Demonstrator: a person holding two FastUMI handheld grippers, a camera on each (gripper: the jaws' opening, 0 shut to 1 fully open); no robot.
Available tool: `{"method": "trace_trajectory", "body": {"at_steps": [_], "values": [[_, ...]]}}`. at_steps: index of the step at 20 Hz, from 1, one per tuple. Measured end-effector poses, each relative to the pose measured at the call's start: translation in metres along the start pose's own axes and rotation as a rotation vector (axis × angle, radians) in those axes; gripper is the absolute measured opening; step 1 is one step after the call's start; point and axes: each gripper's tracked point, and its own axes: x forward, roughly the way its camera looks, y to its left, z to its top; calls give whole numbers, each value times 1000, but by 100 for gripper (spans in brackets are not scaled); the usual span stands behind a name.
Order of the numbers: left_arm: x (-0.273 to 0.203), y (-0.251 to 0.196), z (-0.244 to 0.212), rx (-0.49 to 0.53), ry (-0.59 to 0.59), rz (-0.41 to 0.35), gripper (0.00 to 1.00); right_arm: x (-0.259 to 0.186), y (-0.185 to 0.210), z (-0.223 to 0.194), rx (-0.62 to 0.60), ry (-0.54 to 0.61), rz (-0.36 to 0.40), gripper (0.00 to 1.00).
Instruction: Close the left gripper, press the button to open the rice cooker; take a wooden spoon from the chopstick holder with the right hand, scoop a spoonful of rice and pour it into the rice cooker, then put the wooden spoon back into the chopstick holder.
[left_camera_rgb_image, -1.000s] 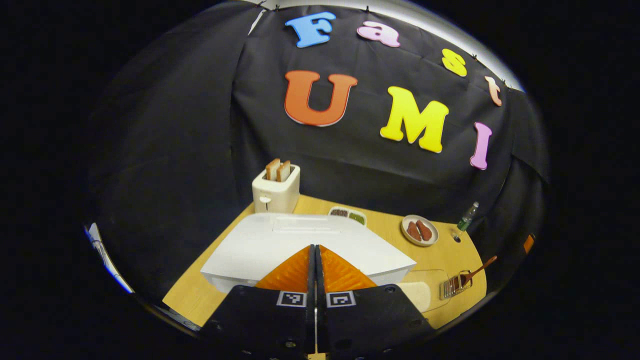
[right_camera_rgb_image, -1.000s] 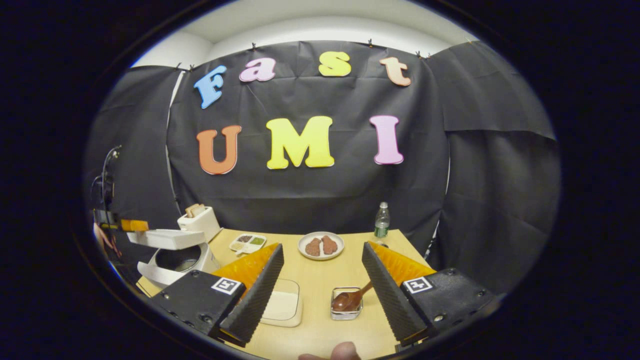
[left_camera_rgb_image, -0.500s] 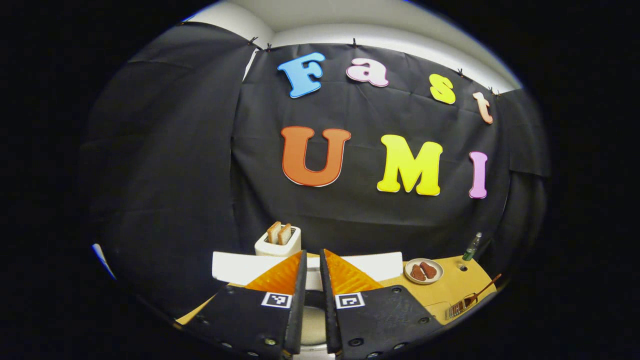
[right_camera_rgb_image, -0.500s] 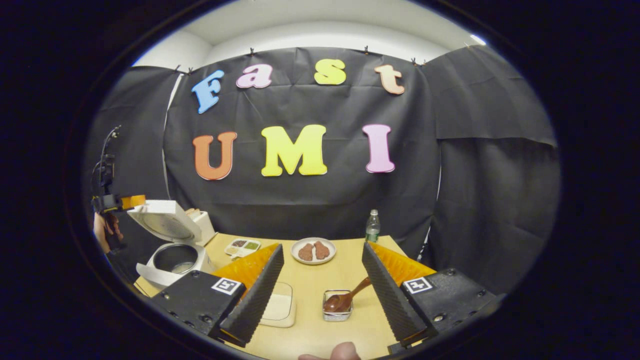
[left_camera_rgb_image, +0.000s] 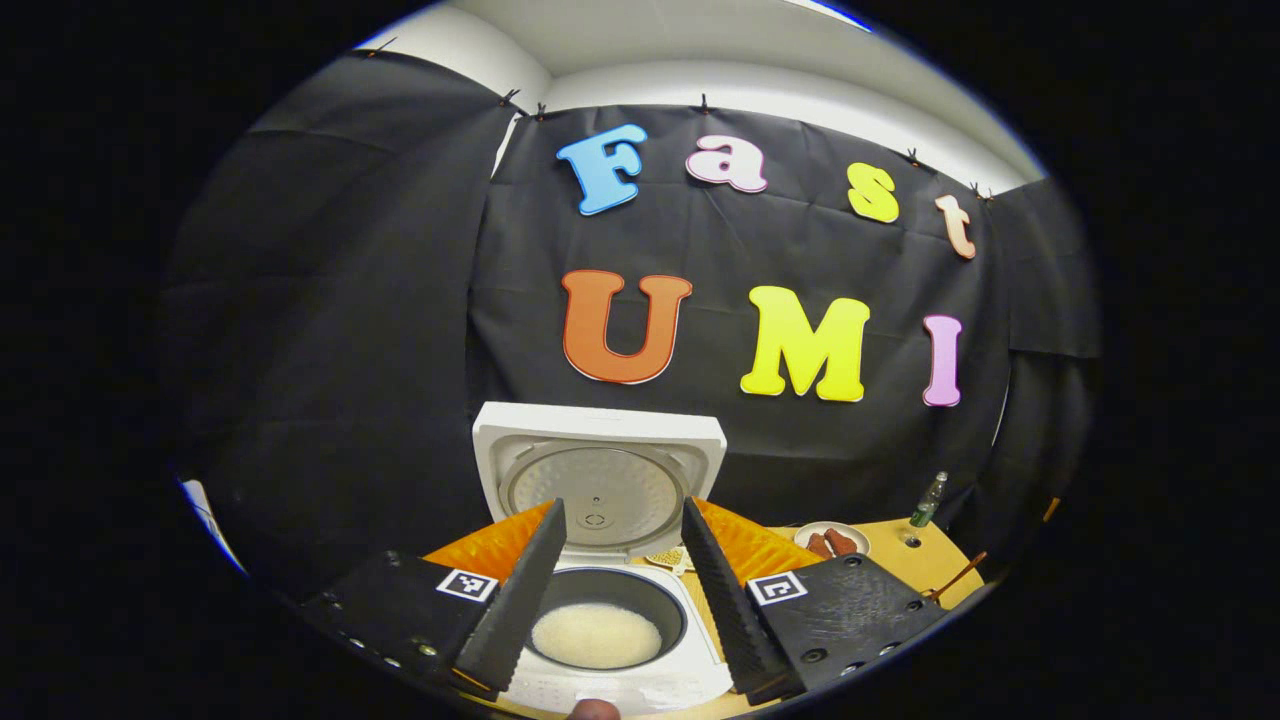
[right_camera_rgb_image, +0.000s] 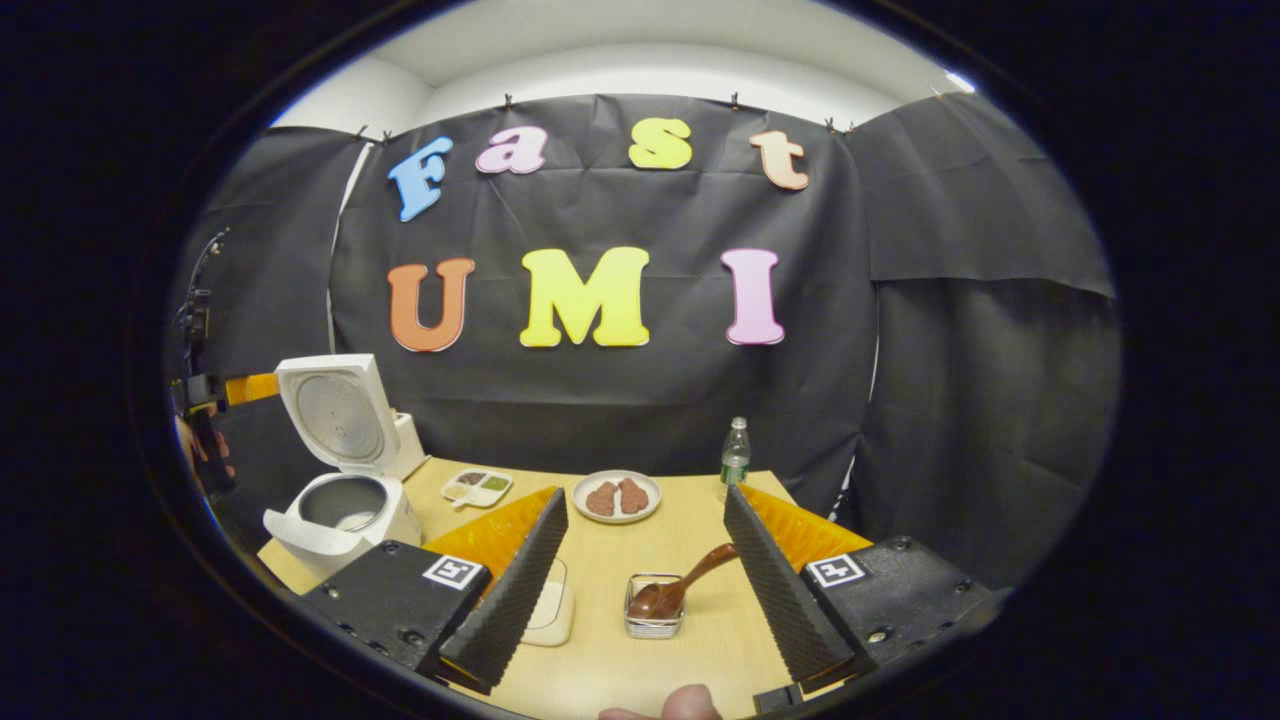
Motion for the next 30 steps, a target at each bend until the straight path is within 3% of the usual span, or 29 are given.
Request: {"method": "trace_trajectory", "body": {"at_steps": [1,2,3,9,19,22,24,25,27,29,30], "values": [[-8,-5,3,11,-14,-5,84,-1,-3,-2,11,0,1,100],[-20,-9,5,19,-22,-11,82,-2,-6,-6,21,4,0,100],[-25,-13,6,27,-29,-11,98,-2,-10,-11,32,10,-1,99],[-53,-44,2,7,-14,-40,94,11,-28,-49,66,76,1,99],[-57,-68,7,4,20,13,95,110,-54,-153,208,270,36,100],[-51,-79,10,14,35,31,95,142,-54,-183,245,331,54,93],[-46,-84,9,19,44,50,95,159,-55,-197,276,360,62,82],[-43,-87,8,16,51,55,95,169,-58,-201,286,372,63,84],[-38,-93,2,18,71,72,95,181,-58,-209,300,394,75,79],[-37,-95,-5,26,94,94,95,189,-58,-211,303,402,96,69],[-37,-98,-6,25,98,105,95,193,-58,-210,302,403,106,56]]}}
